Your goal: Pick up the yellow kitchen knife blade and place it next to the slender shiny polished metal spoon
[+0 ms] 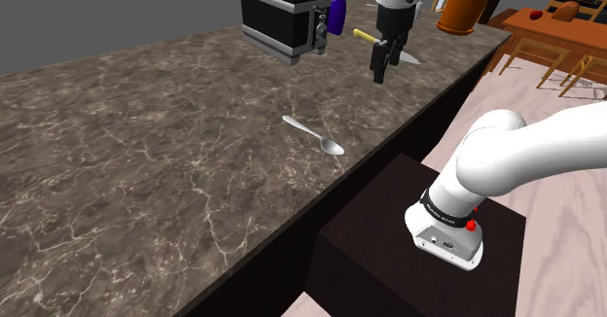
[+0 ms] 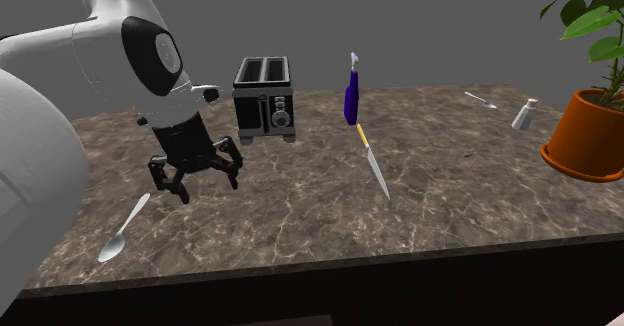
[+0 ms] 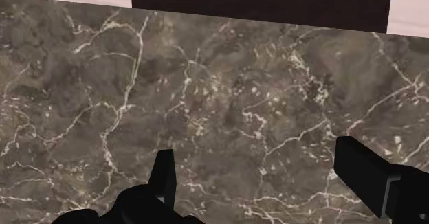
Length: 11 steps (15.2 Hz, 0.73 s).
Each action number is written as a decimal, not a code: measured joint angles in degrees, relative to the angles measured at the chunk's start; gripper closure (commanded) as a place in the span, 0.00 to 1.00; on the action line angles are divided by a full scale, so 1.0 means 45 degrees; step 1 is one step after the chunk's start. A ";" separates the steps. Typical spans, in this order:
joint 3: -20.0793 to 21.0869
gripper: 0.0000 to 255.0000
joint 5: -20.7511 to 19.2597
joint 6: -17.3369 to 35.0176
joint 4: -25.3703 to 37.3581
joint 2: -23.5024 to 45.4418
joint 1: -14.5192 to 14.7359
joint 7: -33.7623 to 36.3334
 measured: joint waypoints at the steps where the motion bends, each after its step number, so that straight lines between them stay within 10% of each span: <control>1: 0.0000 0.00 0.0000 0.0000 0.0000 0.0000 0.0000 0.0000; 11: -0.2398 0.00 -0.1123 0.1808 0.0999 0.2094 -0.1000 -0.1974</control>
